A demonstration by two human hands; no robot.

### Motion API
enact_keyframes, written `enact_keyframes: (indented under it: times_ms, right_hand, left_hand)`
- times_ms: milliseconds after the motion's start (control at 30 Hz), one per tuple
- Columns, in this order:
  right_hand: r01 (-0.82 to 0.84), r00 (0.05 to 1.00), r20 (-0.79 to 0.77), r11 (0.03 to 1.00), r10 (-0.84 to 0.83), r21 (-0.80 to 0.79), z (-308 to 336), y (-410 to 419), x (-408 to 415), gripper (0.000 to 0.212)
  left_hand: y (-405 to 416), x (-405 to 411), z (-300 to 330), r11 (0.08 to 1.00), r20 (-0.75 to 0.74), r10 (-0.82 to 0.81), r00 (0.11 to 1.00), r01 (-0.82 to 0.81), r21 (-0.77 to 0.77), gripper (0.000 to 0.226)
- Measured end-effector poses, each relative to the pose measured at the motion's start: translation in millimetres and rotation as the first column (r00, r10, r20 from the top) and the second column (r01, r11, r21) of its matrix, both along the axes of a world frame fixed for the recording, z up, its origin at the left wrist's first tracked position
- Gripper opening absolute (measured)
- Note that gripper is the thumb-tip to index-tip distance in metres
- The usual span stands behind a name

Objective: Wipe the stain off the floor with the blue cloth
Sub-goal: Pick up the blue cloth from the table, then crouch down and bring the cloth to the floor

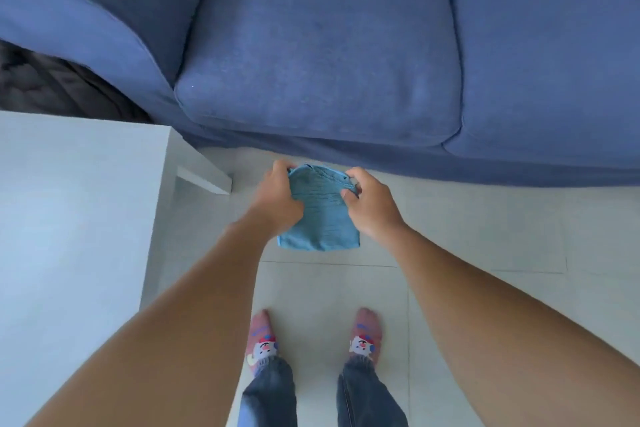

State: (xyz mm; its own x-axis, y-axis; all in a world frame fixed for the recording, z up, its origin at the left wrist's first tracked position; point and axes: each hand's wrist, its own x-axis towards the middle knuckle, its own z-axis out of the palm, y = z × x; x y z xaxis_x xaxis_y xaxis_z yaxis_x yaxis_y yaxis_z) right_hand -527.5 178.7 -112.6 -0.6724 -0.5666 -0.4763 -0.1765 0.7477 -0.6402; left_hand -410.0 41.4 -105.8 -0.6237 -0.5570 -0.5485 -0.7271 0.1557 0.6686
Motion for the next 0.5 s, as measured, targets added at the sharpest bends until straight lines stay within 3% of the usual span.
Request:
enact_keyframes:
  times_ms: [333,500]
  right_hand:
    - [0.091,0.996,0.004,0.995,-0.091,0.049,-210.3,78.3,-53.8,0.023]
    - [0.099,0.995,-0.018,0.994,-0.098,0.057,-333.6,103.8,-89.6,0.02]
  left_hand:
    - [72.7,-70.3,-209.0,0.991,0.089,-0.123,0.988,0.128,-0.048,0.054]
    - [85.8,-109.6,-337.2,0.974,0.049,-0.206,0.977,0.21,-0.085,0.052]
